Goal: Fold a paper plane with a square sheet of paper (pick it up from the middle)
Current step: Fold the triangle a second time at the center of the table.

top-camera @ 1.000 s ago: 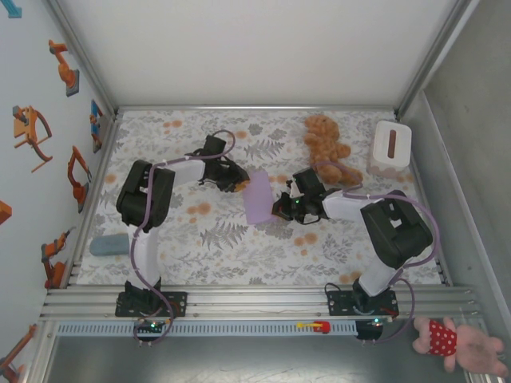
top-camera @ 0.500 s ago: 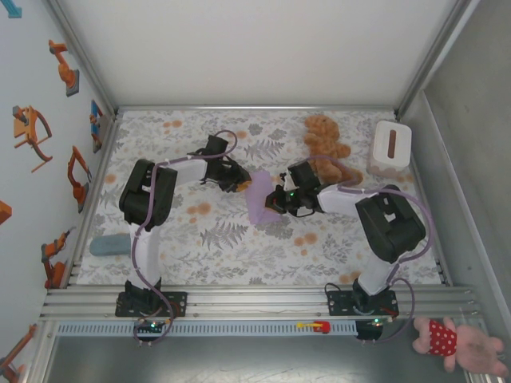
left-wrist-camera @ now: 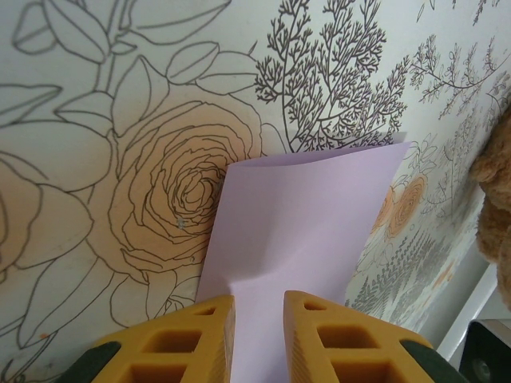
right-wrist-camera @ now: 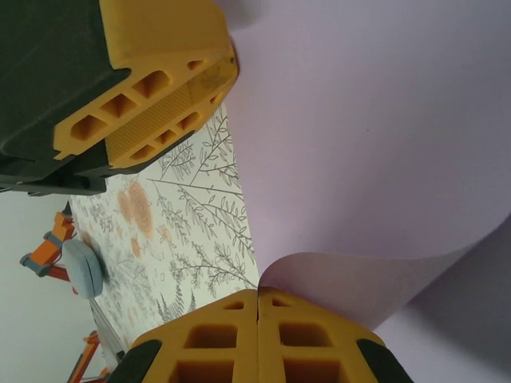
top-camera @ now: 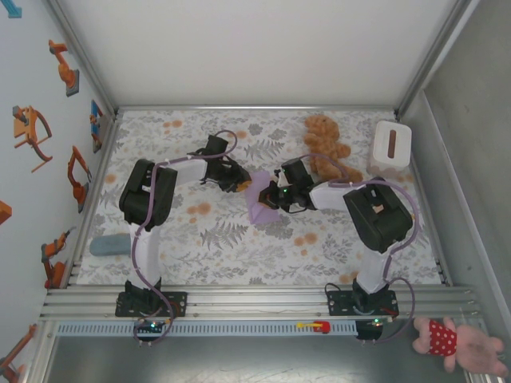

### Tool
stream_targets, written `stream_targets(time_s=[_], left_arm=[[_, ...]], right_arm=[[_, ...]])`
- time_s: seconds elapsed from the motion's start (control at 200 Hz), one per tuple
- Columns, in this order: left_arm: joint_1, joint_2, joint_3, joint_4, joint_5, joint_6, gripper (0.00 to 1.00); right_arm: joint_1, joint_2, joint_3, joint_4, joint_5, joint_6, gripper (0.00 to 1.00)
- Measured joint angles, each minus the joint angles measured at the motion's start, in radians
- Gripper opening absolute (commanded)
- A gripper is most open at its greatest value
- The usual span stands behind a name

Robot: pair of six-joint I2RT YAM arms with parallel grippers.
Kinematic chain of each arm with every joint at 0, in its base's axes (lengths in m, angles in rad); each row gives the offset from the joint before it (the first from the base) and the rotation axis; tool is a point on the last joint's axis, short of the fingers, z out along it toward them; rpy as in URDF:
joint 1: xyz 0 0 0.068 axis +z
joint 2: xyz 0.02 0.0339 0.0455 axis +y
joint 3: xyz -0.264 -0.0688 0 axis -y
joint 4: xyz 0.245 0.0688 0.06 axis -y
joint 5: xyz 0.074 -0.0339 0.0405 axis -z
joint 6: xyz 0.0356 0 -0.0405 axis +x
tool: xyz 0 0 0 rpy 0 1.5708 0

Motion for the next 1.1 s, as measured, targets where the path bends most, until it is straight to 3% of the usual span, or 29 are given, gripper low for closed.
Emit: stream_targets(time_s=[1.097], left_arm=[[-0.002,0.0,0.0,0.0,0.0,0.0,0.23]], right_arm=[[0.011,0.08,0.03,0.063,-0.003,0.0,0.0]])
